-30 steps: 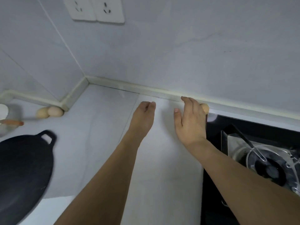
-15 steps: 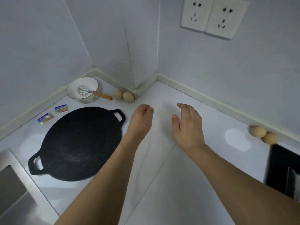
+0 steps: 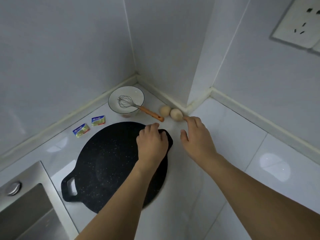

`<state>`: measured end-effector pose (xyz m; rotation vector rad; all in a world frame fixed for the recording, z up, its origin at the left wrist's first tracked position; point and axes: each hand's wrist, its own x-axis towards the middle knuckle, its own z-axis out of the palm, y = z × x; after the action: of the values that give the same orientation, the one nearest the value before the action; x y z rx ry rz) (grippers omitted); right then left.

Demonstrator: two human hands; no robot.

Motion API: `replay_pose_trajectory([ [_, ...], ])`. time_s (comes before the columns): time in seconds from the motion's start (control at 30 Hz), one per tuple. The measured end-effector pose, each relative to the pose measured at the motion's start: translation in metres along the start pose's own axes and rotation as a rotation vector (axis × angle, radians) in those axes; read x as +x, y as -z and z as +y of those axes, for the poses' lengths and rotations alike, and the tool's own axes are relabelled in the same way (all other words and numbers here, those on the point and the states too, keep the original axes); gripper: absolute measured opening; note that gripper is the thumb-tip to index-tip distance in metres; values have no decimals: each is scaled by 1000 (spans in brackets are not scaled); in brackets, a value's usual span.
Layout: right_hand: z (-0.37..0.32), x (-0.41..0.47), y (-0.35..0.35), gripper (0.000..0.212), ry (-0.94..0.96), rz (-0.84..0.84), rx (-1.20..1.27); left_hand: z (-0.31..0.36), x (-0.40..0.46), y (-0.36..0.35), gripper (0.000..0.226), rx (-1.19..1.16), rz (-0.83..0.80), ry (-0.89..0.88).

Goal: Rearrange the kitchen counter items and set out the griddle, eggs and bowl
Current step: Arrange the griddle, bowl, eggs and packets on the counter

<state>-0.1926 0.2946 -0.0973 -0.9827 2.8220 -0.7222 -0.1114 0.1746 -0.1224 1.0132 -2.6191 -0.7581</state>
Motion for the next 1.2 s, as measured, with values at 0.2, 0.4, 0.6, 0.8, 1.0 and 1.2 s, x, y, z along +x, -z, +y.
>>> replay_pose_trajectory([
  [0.2,-2,40,-21,46,5,-41,-102,-9,38,-28,38,38,54,-131],
  [0.4,4,71,-36,33,36,20,-182,-20,82,-45,32,-95,22,-214],
  [0.6,8,87,-47,26,92,42,-254,-24,102,-59,50,-90,66,-325],
  [0.8,8,91,-52,21,84,35,-236,-28,109,-61,53,-19,38,-356],
  [1.0,4,80,-48,23,74,1,-217,-31,112,-63,42,62,46,-385],
  [1.2,4,75,-47,31,-13,-70,-210,-34,112,-67,40,114,39,-358],
])
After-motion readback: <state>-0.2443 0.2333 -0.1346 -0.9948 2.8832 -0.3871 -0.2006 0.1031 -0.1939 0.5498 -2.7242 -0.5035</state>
